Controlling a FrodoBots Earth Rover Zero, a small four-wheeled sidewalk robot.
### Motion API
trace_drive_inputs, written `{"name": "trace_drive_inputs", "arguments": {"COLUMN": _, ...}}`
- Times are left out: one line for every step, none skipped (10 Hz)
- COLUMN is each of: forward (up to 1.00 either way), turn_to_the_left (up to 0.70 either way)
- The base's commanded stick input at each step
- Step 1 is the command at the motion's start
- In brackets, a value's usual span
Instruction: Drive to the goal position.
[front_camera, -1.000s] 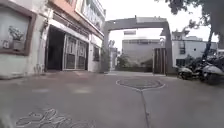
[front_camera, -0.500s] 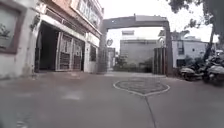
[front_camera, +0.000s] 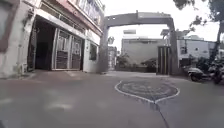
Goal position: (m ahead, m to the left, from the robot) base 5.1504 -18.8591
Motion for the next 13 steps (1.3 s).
{"name": "trace_drive_inputs", "arguments": {"forward": 1.0, "turn_to_the_left": -0.34}}
{"name": "trace_drive_inputs", "arguments": {"forward": 1.0, "turn_to_the_left": -0.34}}
{"name": "trace_drive_inputs", "arguments": {"forward": 1.0, "turn_to_the_left": -0.34}}
{"name": "trace_drive_inputs", "arguments": {"forward": 1.0, "turn_to_the_left": -0.34}}
{"name": "trace_drive_inputs", "arguments": {"forward": 1.0, "turn_to_the_left": -0.34}}
{"name": "trace_drive_inputs", "arguments": {"forward": 1.0, "turn_to_the_left": -0.31}}
{"name": "trace_drive_inputs", "arguments": {"forward": 1.0, "turn_to_the_left": -0.05}}
{"name": "trace_drive_inputs", "arguments": {"forward": 1.0, "turn_to_the_left": 0.06}}
{"name": "trace_drive_inputs", "arguments": {"forward": 1.0, "turn_to_the_left": 0.06}}
{"name": "trace_drive_inputs", "arguments": {"forward": 1.0, "turn_to_the_left": 0.06}}
{"name": "trace_drive_inputs", "arguments": {"forward": 1.0, "turn_to_the_left": 0.06}}
{"name": "trace_drive_inputs", "arguments": {"forward": 1.0, "turn_to_the_left": 0.06}}
{"name": "trace_drive_inputs", "arguments": {"forward": 1.0, "turn_to_the_left": 0.06}}
